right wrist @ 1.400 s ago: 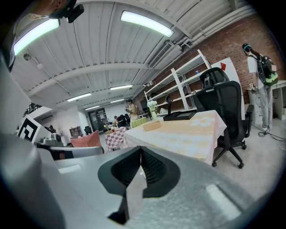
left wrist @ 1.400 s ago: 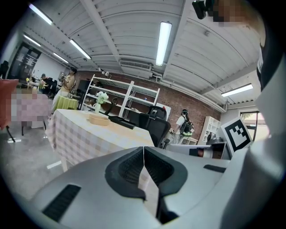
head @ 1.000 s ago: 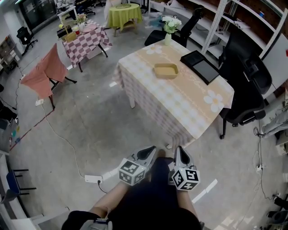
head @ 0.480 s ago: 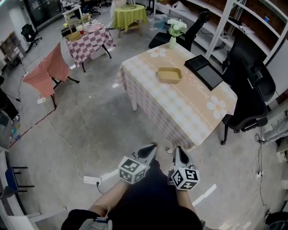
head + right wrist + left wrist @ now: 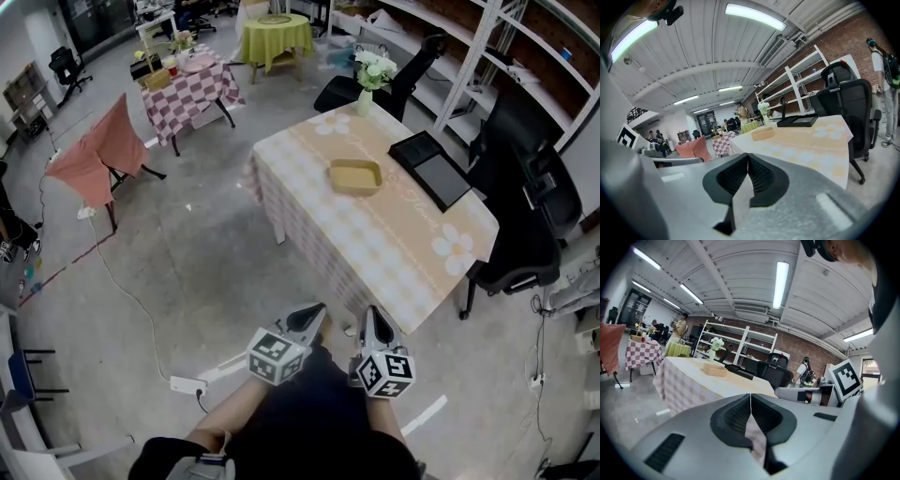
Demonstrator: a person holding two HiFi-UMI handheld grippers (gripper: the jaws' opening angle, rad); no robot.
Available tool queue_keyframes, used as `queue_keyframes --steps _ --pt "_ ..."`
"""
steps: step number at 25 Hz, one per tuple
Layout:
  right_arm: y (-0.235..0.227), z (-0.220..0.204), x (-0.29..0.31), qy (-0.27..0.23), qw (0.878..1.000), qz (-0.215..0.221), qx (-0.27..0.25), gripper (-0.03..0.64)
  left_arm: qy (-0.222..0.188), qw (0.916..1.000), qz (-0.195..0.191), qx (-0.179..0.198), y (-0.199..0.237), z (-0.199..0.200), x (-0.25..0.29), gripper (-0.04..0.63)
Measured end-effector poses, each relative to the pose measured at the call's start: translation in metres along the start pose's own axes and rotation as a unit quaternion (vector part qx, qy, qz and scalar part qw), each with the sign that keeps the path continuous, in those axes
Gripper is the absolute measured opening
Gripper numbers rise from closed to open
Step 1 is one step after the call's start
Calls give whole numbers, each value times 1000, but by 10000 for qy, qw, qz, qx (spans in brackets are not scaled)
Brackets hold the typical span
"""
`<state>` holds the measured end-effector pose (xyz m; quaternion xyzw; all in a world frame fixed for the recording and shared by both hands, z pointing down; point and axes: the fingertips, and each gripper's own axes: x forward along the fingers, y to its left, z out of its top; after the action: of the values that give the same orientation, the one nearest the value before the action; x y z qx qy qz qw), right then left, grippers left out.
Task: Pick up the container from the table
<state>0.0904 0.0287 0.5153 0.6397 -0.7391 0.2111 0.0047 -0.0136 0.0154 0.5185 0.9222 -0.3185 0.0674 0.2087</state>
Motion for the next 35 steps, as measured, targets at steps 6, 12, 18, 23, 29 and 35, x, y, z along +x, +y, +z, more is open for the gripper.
queue_keyframes --steps 6,12,18,23,29,35 --pt "-15 17 27 39 10000 -8 -31 6 -1 10000 -64 -65 12 16 33 11" --pt "-32 37 51 9 10000 -61 -51 6 -17 9998 -164 -83 21 33 68 11" --pt "-49 53 79 -24 9999 -115 13 6 9 9997 -221 -52 34 49 94 11" --pt "-53 65 111 -106 9999 -30 61 6 7 10000 -83 -55 58 60 109 11" --pt "-58 71 141 -82 9998 50 149 6 74 9999 -12 -87 79 67 128 12" --pt "-71 78 163 -130 9997 -133 157 6 117 9998 60 -166 100 70 147 11"
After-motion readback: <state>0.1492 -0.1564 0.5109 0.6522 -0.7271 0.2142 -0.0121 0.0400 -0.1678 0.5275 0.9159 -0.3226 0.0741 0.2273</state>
